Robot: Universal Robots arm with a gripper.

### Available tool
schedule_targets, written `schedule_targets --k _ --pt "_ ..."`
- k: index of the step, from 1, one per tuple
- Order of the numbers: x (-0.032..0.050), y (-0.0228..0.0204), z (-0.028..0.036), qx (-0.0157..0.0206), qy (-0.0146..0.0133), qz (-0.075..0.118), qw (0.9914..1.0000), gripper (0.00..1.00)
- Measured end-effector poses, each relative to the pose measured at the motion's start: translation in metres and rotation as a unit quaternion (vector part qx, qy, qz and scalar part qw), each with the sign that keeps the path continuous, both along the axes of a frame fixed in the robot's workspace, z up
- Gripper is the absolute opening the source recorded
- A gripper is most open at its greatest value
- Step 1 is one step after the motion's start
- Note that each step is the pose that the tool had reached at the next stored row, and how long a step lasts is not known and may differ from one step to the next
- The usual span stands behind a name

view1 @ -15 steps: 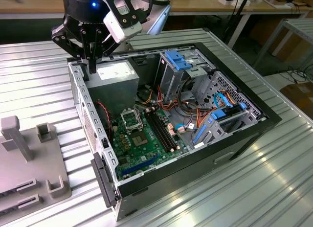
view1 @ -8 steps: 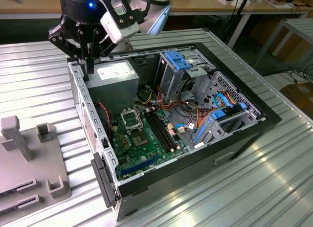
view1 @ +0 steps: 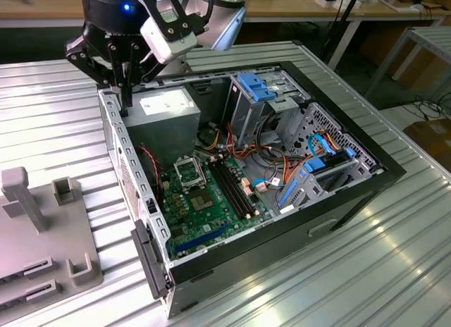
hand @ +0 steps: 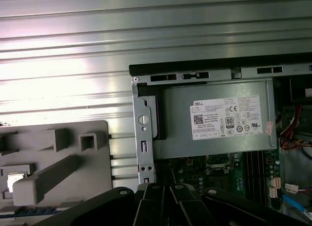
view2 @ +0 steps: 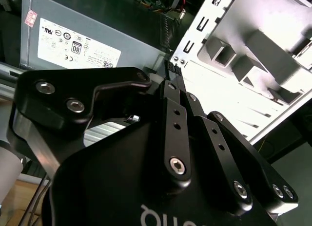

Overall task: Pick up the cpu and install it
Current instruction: 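Reach for the cpu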

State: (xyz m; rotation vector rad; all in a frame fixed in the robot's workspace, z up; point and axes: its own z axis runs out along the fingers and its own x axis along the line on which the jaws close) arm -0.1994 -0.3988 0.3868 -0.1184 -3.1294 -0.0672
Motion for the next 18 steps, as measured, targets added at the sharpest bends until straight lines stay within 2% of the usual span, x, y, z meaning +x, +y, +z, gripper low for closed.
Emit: schedule_targets --k 18 --pt "-0.0114 0.0000 -0.0008 0.0000 0.0025 0.000 1.00000 0.11"
